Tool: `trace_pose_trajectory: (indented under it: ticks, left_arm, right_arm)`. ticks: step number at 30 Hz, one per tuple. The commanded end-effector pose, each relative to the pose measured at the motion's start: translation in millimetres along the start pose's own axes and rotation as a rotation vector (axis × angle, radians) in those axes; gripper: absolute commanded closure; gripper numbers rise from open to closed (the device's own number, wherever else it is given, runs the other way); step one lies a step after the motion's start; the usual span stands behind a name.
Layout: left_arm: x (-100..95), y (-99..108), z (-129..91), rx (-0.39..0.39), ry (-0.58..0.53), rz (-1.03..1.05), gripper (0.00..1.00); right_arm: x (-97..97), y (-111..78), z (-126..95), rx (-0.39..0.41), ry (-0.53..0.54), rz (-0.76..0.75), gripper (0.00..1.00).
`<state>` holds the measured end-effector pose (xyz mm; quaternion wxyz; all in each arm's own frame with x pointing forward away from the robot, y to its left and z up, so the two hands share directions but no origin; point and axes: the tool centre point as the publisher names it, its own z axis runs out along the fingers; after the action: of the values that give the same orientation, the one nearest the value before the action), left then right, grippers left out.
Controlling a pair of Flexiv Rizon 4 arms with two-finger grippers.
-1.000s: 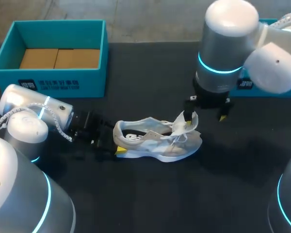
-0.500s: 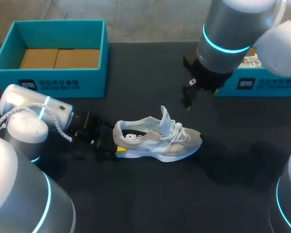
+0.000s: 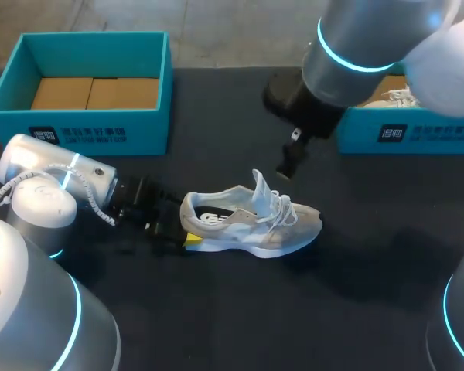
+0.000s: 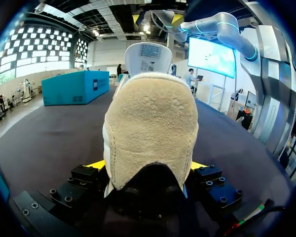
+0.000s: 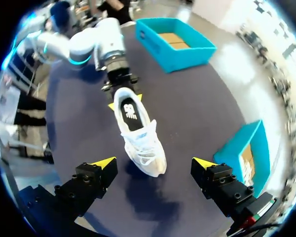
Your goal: Take the shoe out of the shoebox, open the shoe tongue, remove and reinsert the insole, then place the shoe into the shoebox
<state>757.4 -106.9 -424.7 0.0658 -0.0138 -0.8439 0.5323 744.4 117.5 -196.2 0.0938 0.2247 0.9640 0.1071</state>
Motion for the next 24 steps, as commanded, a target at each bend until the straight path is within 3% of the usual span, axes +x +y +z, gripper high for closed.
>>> trace_pose_trajectory:
  ticks: [1, 24]
  left_arm:
    - [-0.1, 2.4, -0.7, -0.001, 0.000, 0.000, 1.00]
    - [-0.1, 2.4, -0.7, -0.001, 0.000, 0.000, 1.00]
  right_arm:
    - [0.4, 9.4, 4.3, 0.033, -0.004, -0.235, 0.00]
    - [2.2, 14.6, 8.0, 0.057, 0.004, -0.240, 0.00]
